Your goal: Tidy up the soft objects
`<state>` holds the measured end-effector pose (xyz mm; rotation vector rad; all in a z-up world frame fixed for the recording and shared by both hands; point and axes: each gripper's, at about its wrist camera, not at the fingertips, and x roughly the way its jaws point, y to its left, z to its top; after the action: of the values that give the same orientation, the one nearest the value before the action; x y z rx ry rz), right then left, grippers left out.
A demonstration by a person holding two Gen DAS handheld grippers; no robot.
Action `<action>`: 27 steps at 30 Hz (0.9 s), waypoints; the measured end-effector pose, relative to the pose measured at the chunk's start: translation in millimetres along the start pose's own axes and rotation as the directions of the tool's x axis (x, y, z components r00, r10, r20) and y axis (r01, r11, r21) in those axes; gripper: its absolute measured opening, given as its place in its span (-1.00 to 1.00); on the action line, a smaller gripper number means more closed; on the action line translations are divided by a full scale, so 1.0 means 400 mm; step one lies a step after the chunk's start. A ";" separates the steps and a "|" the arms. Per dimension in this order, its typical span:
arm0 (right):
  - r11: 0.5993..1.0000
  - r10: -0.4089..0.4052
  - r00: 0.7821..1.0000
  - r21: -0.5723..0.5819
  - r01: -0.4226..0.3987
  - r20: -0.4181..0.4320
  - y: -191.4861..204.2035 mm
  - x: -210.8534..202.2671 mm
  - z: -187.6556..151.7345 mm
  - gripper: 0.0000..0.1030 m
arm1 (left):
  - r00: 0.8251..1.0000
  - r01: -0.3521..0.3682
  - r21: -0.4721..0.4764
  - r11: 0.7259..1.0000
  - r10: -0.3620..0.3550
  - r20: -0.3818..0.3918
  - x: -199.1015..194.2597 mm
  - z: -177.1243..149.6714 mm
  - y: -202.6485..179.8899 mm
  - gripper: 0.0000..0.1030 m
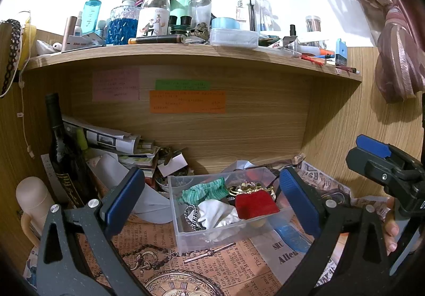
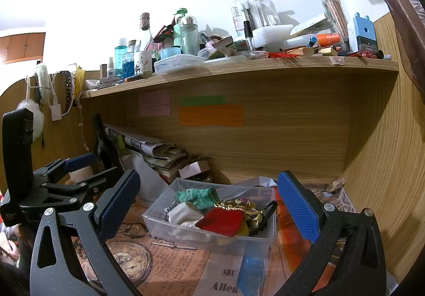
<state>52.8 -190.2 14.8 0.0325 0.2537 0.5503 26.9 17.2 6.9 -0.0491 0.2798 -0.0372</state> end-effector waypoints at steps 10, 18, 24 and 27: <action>1.000 0.003 1.000 0.001 -0.003 -0.002 0.000 -0.001 -0.001 1.00 | 1.000 0.004 0.001 1.000 -0.004 -0.001 0.001 0.001 0.000 1.00; 1.000 0.003 1.000 0.001 -0.003 -0.004 0.001 -0.002 -0.001 1.00 | 1.000 0.025 0.003 1.000 -0.025 -0.005 0.006 -0.001 0.005 1.00; 1.000 0.003 1.000 0.000 -0.003 -0.010 0.003 0.003 -0.005 1.00 | 1.000 0.022 0.007 1.000 -0.022 -0.003 0.006 -0.001 0.000 1.00; 1.000 0.005 1.000 0.000 -0.005 -0.015 0.001 0.010 -0.006 1.00 | 1.000 0.024 0.009 1.000 -0.024 -0.002 0.005 0.000 -0.001 1.00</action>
<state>55.1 -187.7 11.6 0.0295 0.2680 0.5552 28.8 16.8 6.5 -0.0431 0.2810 -0.0622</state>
